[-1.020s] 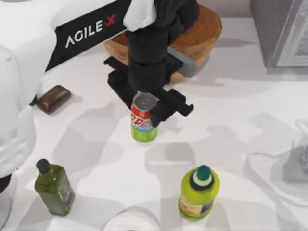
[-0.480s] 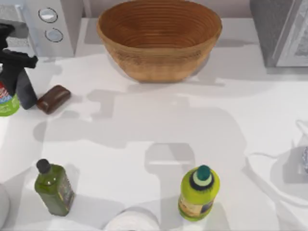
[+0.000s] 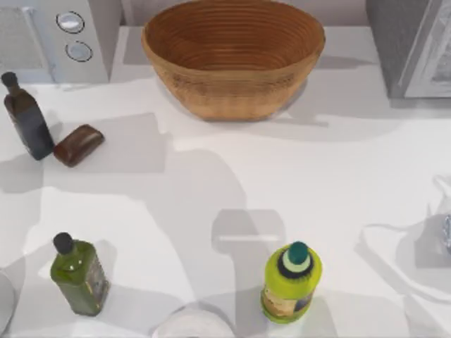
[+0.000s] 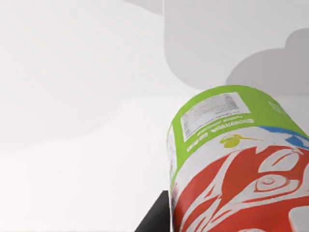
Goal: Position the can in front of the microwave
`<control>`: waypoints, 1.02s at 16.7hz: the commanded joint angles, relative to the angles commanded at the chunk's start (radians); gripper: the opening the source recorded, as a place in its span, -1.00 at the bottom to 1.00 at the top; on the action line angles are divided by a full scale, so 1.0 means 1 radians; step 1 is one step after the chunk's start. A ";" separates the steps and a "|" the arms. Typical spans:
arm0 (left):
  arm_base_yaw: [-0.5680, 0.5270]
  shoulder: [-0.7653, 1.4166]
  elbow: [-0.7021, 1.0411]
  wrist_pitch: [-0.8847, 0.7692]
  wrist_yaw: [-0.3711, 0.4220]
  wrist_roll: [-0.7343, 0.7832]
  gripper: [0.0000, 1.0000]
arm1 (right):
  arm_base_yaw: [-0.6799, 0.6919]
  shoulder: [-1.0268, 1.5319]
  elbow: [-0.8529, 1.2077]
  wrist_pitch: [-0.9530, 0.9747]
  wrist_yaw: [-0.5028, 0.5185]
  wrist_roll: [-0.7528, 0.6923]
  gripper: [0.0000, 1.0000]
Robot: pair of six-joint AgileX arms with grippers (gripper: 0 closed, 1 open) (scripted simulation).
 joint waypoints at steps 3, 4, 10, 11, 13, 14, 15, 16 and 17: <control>-0.003 -0.003 -0.006 -0.001 -0.005 0.005 -1.00 | 0.000 0.000 0.000 0.000 0.000 0.000 1.00; -0.003 -0.006 -0.014 0.002 -0.008 0.011 -1.00 | 0.000 0.000 0.000 0.000 0.000 0.000 1.00; 0.000 0.002 -0.029 0.031 0.000 0.000 -1.00 | 0.000 0.000 0.000 0.000 0.000 0.000 1.00; 0.000 0.002 -0.029 0.031 0.000 0.000 -1.00 | 0.000 0.000 0.000 0.000 0.000 0.000 1.00; 0.000 0.002 -0.029 0.031 0.000 0.000 -0.85 | 0.000 0.000 0.000 0.000 0.000 0.000 1.00; 0.000 0.002 -0.029 0.031 0.000 0.000 -0.70 | 0.000 0.000 0.000 0.000 0.000 0.000 1.00; 0.000 0.002 -0.029 0.031 0.000 0.000 -0.55 | 0.000 0.000 0.000 0.000 0.000 0.000 1.00; 0.000 0.002 -0.029 0.031 0.000 0.000 -0.40 | 0.000 0.000 0.000 0.000 0.000 0.000 1.00; 0.000 0.002 -0.029 0.031 0.000 0.000 -0.25 | 0.000 0.000 0.000 0.000 0.000 0.000 1.00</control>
